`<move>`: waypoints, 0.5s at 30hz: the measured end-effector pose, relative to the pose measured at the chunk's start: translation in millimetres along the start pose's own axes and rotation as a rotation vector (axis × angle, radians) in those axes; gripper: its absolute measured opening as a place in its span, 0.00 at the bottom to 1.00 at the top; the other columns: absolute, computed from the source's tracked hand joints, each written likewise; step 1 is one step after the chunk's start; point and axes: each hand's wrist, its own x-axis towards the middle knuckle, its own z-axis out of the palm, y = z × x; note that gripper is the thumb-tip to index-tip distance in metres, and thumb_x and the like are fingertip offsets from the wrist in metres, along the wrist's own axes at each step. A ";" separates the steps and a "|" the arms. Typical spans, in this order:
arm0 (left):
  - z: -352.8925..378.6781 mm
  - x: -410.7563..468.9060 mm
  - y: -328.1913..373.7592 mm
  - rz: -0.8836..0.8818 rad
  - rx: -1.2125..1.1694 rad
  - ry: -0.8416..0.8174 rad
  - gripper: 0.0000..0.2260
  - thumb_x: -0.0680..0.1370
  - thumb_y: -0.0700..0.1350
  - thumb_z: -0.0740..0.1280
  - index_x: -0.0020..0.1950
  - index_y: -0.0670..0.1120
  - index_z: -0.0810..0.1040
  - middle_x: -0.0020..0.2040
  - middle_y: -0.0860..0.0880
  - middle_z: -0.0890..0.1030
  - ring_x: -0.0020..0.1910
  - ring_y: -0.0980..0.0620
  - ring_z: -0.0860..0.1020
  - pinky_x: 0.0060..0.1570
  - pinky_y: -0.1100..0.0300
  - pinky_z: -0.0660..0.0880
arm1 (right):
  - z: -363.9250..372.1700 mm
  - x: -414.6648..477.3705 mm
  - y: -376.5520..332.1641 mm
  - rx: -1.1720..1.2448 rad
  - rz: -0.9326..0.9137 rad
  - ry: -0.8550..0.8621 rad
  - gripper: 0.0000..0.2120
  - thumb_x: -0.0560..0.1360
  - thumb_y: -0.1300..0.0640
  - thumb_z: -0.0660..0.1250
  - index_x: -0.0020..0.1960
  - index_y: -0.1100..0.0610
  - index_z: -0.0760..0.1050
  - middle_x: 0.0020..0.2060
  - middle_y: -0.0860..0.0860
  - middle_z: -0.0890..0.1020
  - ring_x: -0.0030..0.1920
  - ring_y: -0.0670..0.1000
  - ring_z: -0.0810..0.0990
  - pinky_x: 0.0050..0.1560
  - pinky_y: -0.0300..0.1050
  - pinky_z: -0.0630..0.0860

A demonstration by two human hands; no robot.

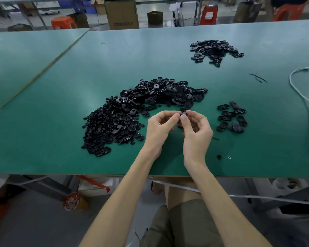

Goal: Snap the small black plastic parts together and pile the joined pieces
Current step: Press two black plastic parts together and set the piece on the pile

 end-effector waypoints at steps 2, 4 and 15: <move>-1.1 1.0 0.0 -0.009 -0.022 -0.003 0.04 0.80 0.39 0.71 0.52 0.43 0.86 0.46 0.46 0.87 0.46 0.53 0.83 0.42 0.65 0.76 | 0.6 3.2 1.4 -0.022 -0.002 0.001 0.06 0.80 0.60 0.71 0.57 0.54 0.82 0.48 0.48 0.87 0.48 0.46 0.85 0.54 0.53 0.82; -3.0 1.1 -0.9 -0.013 -0.037 0.015 0.05 0.80 0.38 0.72 0.53 0.41 0.86 0.47 0.44 0.87 0.45 0.52 0.82 0.43 0.64 0.76 | 0.8 6.8 3.1 -0.025 0.008 -0.022 0.07 0.81 0.61 0.70 0.58 0.54 0.82 0.47 0.48 0.87 0.46 0.47 0.84 0.49 0.51 0.82; -6.1 3.2 -7.8 0.053 0.011 0.024 0.05 0.79 0.38 0.73 0.54 0.40 0.85 0.45 0.49 0.86 0.40 0.60 0.79 0.45 0.68 0.74 | -7.9 30.1 -0.9 -0.001 0.033 -0.253 0.09 0.80 0.64 0.71 0.53 0.52 0.85 0.38 0.49 0.85 0.37 0.47 0.79 0.40 0.38 0.77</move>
